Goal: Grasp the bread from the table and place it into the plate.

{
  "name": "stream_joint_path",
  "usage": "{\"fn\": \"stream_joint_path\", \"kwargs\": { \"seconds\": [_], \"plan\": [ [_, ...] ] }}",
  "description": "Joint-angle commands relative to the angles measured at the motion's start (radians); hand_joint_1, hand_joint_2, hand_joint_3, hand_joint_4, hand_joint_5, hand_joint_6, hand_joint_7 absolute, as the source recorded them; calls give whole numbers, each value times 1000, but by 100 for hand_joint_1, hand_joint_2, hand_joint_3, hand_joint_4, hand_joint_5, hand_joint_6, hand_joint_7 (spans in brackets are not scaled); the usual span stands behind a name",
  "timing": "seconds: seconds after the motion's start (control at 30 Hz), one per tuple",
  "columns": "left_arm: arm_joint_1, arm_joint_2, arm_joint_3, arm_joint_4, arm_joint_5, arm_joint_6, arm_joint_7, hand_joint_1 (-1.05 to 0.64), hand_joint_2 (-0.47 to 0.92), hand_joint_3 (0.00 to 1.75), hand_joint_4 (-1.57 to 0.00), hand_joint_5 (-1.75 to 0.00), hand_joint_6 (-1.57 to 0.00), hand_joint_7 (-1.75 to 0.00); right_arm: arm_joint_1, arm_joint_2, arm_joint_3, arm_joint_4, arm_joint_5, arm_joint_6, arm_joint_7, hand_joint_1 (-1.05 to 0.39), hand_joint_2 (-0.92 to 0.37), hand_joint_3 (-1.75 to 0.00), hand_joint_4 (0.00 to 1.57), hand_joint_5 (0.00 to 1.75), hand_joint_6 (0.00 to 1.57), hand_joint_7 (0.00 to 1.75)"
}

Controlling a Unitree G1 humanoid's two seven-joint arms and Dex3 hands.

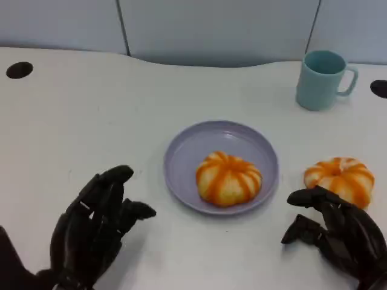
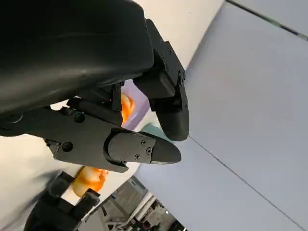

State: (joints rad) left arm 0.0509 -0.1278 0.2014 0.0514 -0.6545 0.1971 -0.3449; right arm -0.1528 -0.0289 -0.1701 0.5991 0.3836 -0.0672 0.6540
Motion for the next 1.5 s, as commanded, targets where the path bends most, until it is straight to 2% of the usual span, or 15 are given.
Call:
{"fn": "stream_joint_path", "kwargs": {
  "seconds": [0.03,0.2,0.4,0.5,0.63,0.77,0.93,1.5],
  "plan": [
    [34,3,20,-12,-20,22,5,-42,92,16,-55,-156,-50,-117,21,-19,-4,-3,-6,13,-5,-46,-92,-16,63,143,64,103],
    [46,-10,29,10,-21,11,-7,-42,92,10,-53,-163,-49,-120,22,-24,-7,1,-8,5,-5,-45,-92,-17,64,143,64,103],
    [30,-2,27,54,16,-27,-27,-42,92,20,-55,-160,-51,-117,14,-35,-11,29,-11,-28,7,-46,-92,-20,63,144,63,105],
    [4,1,16,123,77,-122,-55,-40,92,25,-57,-161,-52,-118,-1,-52,-22,56,1,-19,29,-46,-92,-19,63,144,63,104],
    [-17,5,7,172,121,-180,-63,-40,92,20,-61,-157,-60,-110,-20,-59,-35,93,8,-24,44,-47,-92,-17,64,142,65,102],
    [-30,10,0,209,159,-233,-63,-41,92,18,-66,-149,-68,-94,-20,-60,-40,95,2,-29,44,-47,-92,-17,65,142,66,100],
    [-47,18,-2,251,183,-284,-80,-42,92,17,-64,-152,-70,-86,-22,-61,-40,91,2,-25,51,-45,-92,-20,63,145,66,100],
    [-52,29,-1,257,204,-312,-89,-43,92,19,-64,-155,-73,-86,-9,-50,-34,67,-7,-17,30,-46,-92,-17,63,144,66,101]
  ]
}}
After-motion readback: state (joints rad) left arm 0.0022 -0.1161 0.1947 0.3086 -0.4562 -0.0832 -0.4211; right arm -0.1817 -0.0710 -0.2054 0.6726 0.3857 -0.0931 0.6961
